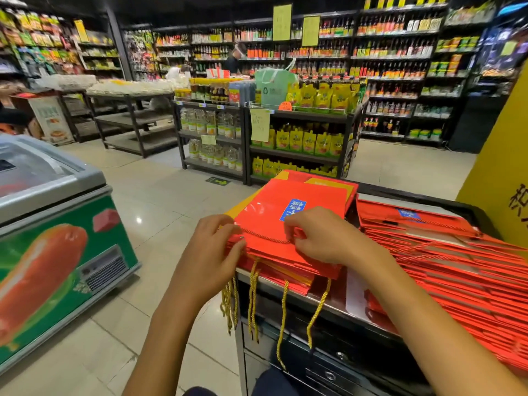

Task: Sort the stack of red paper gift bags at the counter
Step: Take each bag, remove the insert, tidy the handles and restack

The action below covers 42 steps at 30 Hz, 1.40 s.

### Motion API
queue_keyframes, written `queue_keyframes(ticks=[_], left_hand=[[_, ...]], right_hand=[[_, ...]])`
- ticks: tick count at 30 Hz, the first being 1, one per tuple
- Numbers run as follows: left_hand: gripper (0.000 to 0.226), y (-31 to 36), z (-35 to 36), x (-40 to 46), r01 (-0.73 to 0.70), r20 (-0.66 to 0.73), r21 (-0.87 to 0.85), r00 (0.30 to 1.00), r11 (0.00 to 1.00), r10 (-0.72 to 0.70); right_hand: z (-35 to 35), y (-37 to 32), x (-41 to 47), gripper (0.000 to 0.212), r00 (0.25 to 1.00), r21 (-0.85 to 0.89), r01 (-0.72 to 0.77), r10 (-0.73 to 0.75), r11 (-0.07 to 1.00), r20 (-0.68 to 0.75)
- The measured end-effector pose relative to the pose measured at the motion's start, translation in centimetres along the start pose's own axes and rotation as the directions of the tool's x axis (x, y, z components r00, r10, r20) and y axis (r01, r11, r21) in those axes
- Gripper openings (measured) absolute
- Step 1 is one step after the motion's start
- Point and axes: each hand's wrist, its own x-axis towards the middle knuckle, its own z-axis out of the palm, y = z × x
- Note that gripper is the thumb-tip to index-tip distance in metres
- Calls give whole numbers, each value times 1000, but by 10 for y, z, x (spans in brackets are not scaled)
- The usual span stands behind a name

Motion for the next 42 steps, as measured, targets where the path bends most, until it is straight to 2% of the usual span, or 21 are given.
queue_keyframes(ticks=[2, 4, 6, 8, 11, 14, 16, 20, 24, 30, 33, 38, 40, 42], left_hand=[[18, -8, -3, -8, 17, -33, -16, 999, 1000, -18], [20, -13, -4, -15, -2, -38, -22, 999, 1000, 1], [26, -16, -2, -23, -27, -53, -17, 998, 999, 26], [29, -14, -1, -28, -30, -85, -23, 996, 999, 28], [28, -8, 2, -37, -46, -142, -49, 989, 998, 38], [27, -4, 5, -44, -66, -171, -84, 984, 994, 50], [27, -2, 7, -47, -59, -181, -96, 983, 994, 41], [26, 1, 9, -51, -44, -197, -116, 980, 992, 21], [23, 3, 12, -54, -32, -213, -118, 977, 993, 6], [19, 5, 15, -53, 15, -240, -152, 969, 988, -51], [15, 7, 15, -50, 45, -246, -210, 964, 977, -98], [20, 11, 14, -45, 124, -193, -354, 960, 927, -202], [17, 14, 12, -44, 132, -201, -392, 953, 910, -225], [15, 16, 11, -44, 142, -211, -404, 947, 904, -244]], right_hand=[[-6, 1, 2, 16, 996, -29, -53, 55, 998, 73], [-15, 3, 6, 15, 982, -129, -115, 133, 985, 137], [-24, 3, 12, 14, 973, -227, -153, 188, 962, 137], [-32, -7, 21, 19, 982, -233, -131, 158, 964, 103], [-23, -38, 44, 37, 998, -87, 6, 0, 996, 59], [2, -62, 71, 46, 991, 25, 106, -108, 994, 79], [15, -70, 83, 42, 986, 81, 134, -141, 988, 90], [24, -75, 86, 18, 975, 156, 219, -224, 963, 15], [25, -63, 79, 6, 979, 261, 202, -199, 944, -37], [14, -34, 59, 14, 992, 286, 116, -126, 951, 17], [16, -26, 50, 12, 990, 266, 140, -138, 954, -28], [22, -26, 39, 5, 976, 322, 212, -186, 923, -110], [22, -29, 36, 9, 980, 451, 189, -138, 872, -143], [20, -31, 33, 14, 988, 638, 141, -68, 757, -137]])
